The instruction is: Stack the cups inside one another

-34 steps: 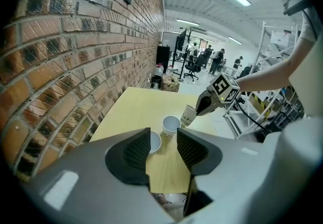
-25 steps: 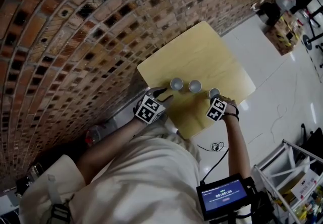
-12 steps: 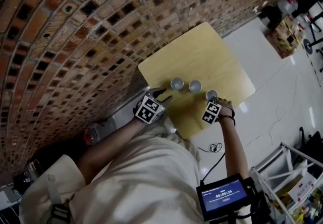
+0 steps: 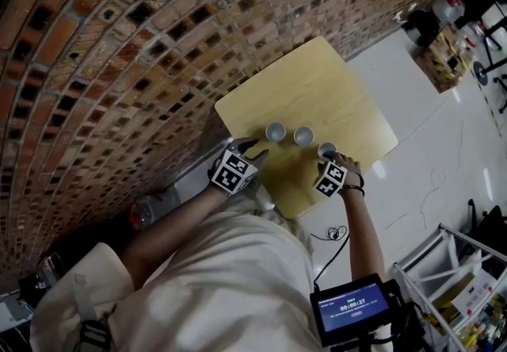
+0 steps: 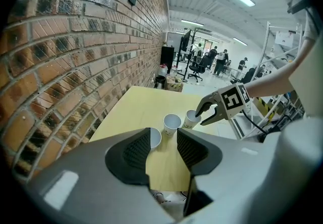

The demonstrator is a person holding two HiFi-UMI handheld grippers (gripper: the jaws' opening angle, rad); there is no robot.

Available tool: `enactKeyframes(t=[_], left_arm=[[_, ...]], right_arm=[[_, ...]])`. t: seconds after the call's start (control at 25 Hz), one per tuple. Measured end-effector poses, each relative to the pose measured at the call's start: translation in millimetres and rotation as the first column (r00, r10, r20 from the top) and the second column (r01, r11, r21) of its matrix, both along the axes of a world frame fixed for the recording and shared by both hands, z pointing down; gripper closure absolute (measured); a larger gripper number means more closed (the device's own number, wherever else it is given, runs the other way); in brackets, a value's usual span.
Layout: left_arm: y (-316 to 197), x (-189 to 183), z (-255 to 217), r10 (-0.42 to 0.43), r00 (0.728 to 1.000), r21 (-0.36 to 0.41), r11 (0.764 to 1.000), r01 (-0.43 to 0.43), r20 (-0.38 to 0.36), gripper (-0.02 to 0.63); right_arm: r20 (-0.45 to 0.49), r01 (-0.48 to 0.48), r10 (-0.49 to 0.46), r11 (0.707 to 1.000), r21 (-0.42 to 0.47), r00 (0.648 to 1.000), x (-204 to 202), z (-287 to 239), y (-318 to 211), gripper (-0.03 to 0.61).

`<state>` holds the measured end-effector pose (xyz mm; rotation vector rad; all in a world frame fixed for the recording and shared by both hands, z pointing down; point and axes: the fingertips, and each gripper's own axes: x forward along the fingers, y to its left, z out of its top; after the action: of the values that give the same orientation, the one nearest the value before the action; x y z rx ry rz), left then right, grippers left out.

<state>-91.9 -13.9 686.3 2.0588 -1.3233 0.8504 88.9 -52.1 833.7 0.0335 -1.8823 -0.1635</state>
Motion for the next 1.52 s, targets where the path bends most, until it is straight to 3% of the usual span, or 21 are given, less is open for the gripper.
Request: enactKeyframes(t=[0.12, 0.24, 0.36, 0.56, 0.68, 1.0, 1.08, 1.24, 1.52], left_arm=[[-0.5, 1.7, -2.0, 0.000, 1.000, 0.013, 1.000, 0.000, -0.004, 0.429], [-11.4, 0.9, -6.2, 0.004, 1.000, 0.045, 0.999, -0.003, -0.005, 0.428], [-15.3, 1.4, -14.2, 0.001, 1.000, 0.077, 0.997, -0.001, -0.004, 0.430], [-23.7, 11.4, -35.4, 0.005, 1.000, 0.167, 0.986, -0.003, -0.012, 0.433], [-28.9, 12.4, -47.4, -0.005, 1.000, 0.209, 0.978, 0.008, -0.016, 0.434], [-27.0, 22.2, -50.8, -0.008, 0.999, 0.202, 0.979, 0.017, -0.045, 0.442], [-23.1, 20.1, -48.3, -0.024, 0.998, 0.194, 0.980, 0.035, -0.056, 0.445], [-17.0, 17.9, -36.5, -0.051, 0.995, 0.157, 0.986, 0.064, -0.084, 0.445], [-21.6, 1.5, -19.2, -0.009, 1.000, 0.136, 0.991, 0.010, -0.010, 0.445]], right_arm=[[0.180, -0.175, 0.182, 0.983, -0.053, 0.967, -6.1, -31.9, -5.8, 0.433], [0.335, -0.308, 0.311, 0.949, -0.063, 0.890, -8.3, -72.7, -24.2, 0.427], [0.466, -0.390, 0.380, 0.917, -0.081, 0.799, -8.8, -113.7, -25.4, 0.423], [0.635, -0.495, 0.443, 0.862, -0.109, 0.633, 10.0, -178.7, -28.7, 0.423], [0.699, -0.534, 0.454, 0.837, -0.122, 0.552, 23.1, -208.5, -28.5, 0.423], [0.827, -0.622, 0.434, 0.771, -0.136, 0.358, 63.8, -258.3, -25.2, 0.423], [0.825, -0.649, 0.453, 0.747, -0.145, 0.338, 74.1, -255.5, -20.1, 0.426], [0.800, -0.669, 0.492, 0.726, -0.158, 0.345, 88.5, -242.6, -3.3, 0.431], [0.774, -0.686, 0.538, 0.702, -0.191, 0.335, 84.1, -223.3, 3.5, 0.437]])
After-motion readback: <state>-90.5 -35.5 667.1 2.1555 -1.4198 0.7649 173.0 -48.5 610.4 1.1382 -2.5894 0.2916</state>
